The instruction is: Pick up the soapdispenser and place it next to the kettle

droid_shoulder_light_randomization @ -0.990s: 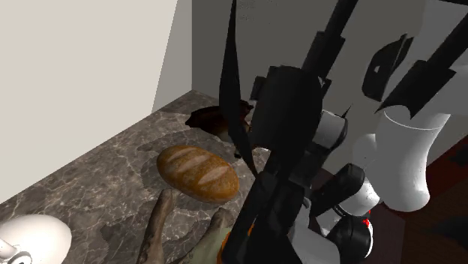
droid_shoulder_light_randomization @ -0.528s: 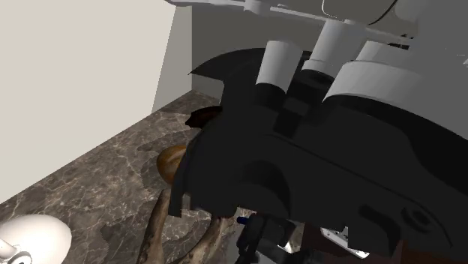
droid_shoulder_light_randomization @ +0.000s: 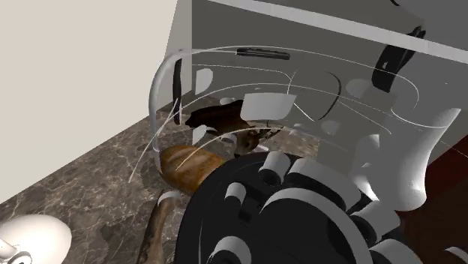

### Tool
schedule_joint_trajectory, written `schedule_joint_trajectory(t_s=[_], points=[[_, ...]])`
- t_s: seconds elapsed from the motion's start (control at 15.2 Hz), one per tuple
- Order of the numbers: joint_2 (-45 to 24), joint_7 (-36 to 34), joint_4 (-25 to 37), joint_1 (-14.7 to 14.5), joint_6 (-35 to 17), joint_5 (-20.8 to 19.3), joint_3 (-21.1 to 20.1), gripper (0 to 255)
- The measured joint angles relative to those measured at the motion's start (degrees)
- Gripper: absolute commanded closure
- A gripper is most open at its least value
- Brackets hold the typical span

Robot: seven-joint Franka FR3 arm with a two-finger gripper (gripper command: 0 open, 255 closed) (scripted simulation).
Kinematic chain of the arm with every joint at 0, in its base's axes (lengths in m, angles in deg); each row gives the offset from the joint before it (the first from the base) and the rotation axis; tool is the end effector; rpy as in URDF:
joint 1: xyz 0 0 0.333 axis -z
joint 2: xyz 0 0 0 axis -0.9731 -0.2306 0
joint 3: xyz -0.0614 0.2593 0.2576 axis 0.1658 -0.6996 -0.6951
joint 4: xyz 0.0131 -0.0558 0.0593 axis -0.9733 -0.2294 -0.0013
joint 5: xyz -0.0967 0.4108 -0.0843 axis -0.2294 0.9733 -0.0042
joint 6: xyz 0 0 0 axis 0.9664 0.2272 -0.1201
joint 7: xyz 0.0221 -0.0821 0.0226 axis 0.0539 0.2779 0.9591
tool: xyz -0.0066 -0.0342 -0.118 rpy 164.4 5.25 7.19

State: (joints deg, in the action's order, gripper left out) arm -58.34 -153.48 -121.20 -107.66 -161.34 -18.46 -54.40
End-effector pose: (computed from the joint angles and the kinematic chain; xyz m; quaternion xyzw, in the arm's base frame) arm 0.1472 0.6214 0.6873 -0.9925 -0.1203 -0.0156 0.0121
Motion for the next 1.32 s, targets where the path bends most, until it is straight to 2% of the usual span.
schedule_joint_trajectory(t_s=[0.66,1.32], points=[[3.7,1.3,-11.4,3.2,-9.1,3.1,0.1,255],[4.8,1.6,-19.8,4.3,-17.0,3.9,0.4,255]])
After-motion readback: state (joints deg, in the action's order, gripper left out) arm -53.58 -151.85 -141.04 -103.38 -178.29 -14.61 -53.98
